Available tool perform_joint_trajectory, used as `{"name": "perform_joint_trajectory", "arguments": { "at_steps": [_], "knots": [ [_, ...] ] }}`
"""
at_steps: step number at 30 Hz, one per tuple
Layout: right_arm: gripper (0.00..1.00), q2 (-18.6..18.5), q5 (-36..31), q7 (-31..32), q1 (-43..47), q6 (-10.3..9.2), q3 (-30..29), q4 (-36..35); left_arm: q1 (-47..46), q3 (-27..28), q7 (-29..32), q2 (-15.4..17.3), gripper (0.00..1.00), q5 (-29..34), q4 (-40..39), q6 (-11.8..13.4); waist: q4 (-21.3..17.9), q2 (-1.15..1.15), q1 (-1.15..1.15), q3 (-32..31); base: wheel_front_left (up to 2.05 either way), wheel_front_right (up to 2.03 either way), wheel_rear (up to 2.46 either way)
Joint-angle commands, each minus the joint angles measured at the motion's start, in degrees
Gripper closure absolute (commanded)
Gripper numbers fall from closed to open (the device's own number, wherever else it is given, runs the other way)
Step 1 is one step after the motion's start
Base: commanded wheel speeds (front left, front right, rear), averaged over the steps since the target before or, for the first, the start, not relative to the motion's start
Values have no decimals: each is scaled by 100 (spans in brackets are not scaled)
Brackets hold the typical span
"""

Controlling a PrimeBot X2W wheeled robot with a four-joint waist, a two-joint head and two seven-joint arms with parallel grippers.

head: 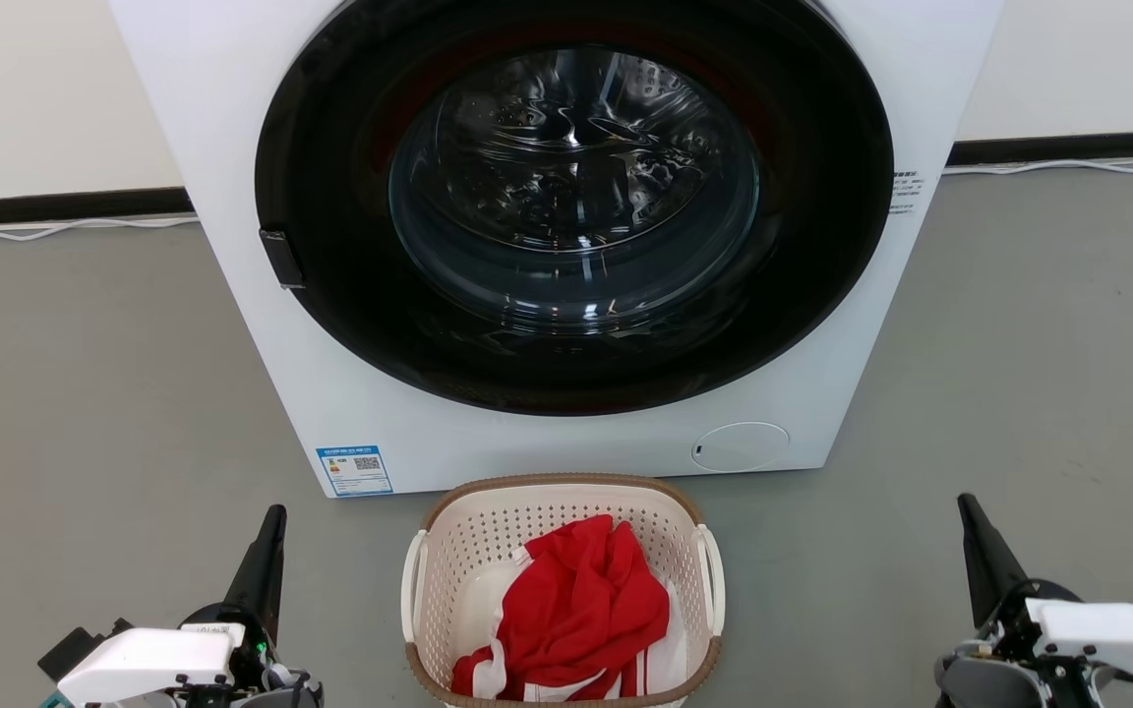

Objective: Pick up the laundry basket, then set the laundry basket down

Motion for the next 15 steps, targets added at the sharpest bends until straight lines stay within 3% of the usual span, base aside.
{"name": "perform_joint_trajectory", "arguments": {
  "at_steps": [1,15],
  "knots": [
    [100,-49,71,48,-308,42,118,-181,-300,186,22,38,100,-45,-123,-81,0,0,0,0,0,0,0],
    [100,-41,62,57,-309,42,106,-181,-302,212,42,21,100,-23,-122,-81,0,0,0,0,0,0,0]
  ]
}}
